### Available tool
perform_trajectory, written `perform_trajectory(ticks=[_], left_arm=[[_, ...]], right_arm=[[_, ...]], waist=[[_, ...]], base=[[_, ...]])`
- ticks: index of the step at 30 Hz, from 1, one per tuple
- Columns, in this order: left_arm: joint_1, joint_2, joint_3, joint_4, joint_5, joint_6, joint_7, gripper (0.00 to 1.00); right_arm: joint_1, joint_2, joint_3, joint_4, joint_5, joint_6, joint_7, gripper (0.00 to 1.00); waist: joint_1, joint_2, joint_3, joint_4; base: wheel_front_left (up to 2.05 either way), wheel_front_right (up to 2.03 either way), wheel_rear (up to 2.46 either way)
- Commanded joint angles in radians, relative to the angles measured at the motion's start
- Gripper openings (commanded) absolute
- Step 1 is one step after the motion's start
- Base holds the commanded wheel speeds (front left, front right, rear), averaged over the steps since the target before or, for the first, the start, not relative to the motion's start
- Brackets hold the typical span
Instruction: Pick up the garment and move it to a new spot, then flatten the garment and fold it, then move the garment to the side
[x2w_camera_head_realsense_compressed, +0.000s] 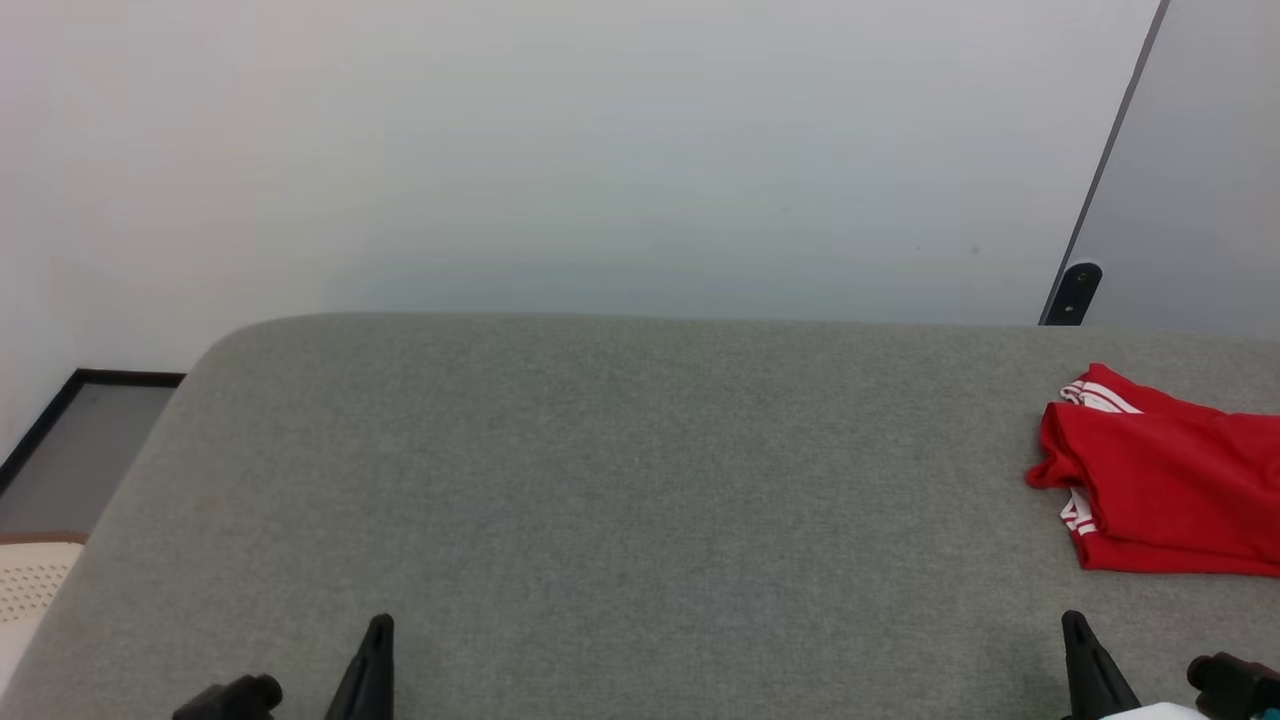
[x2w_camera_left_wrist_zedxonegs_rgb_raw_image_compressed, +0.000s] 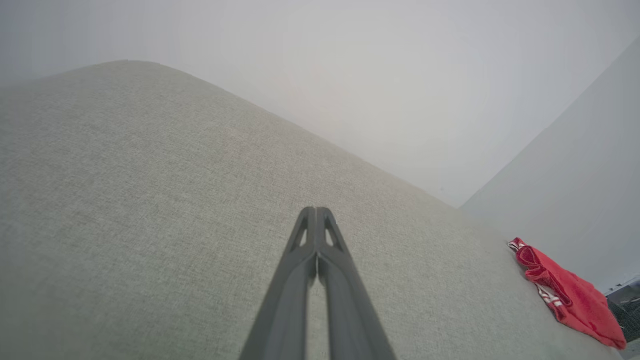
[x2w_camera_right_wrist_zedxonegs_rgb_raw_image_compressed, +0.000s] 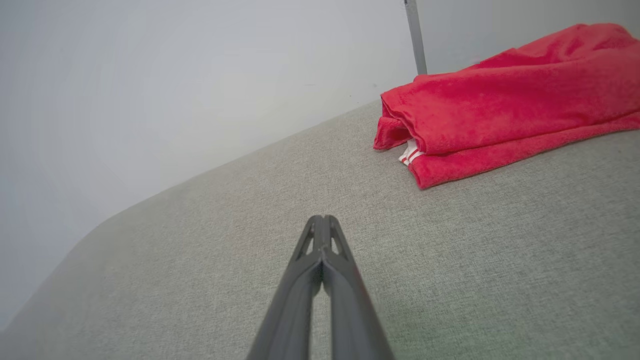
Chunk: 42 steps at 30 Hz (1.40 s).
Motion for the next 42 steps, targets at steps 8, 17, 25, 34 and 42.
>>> perform_trajectory(ticks=[8, 17, 25, 34, 42], left_arm=[[-0.05, -0.003, 0.018, -0.019, -0.144, 0.0, 0.036, 0.0], [-0.065, -0.009, 0.029, -0.022, -0.252, 0.0, 0.066, 0.0], [-0.079, -0.014, 0.039, -0.023, -0.351, 0.0, 0.094, 0.0], [-0.093, -0.019, 0.049, -0.025, -0.453, 0.0, 0.122, 0.0], [-0.106, -0.023, 0.057, -0.026, -0.537, 0.0, 0.146, 0.0]], right_arm=[[-0.044, 0.004, -0.014, -0.037, 0.158, 0.0, 0.036, 0.0], [-0.052, 0.008, -0.022, -0.052, 0.273, 0.0, 0.065, 0.0], [-0.06, 0.013, -0.029, -0.066, 0.377, 0.0, 0.092, 0.0], [-0.069, 0.018, -0.036, -0.08, 0.486, -0.001, 0.12, 0.0], [-0.075, 0.021, -0.042, -0.091, 0.577, -0.001, 0.144, 0.0]], waist=[[0.0, -0.0001, 0.01, -0.001], [0.0, -0.0001, 0.019, -0.002], [0.0, -0.0001, 0.028, -0.003], [0.0, -0.0001, 0.038, -0.005], [0.0, -0.0001, 0.047, -0.006]], base=[[0.0, 0.0, 0.0], [0.0, 0.0, 0.0], [0.0, 0.0, 0.0], [0.0, 0.0, 0.0], [0.0, 0.0, 0.0]])
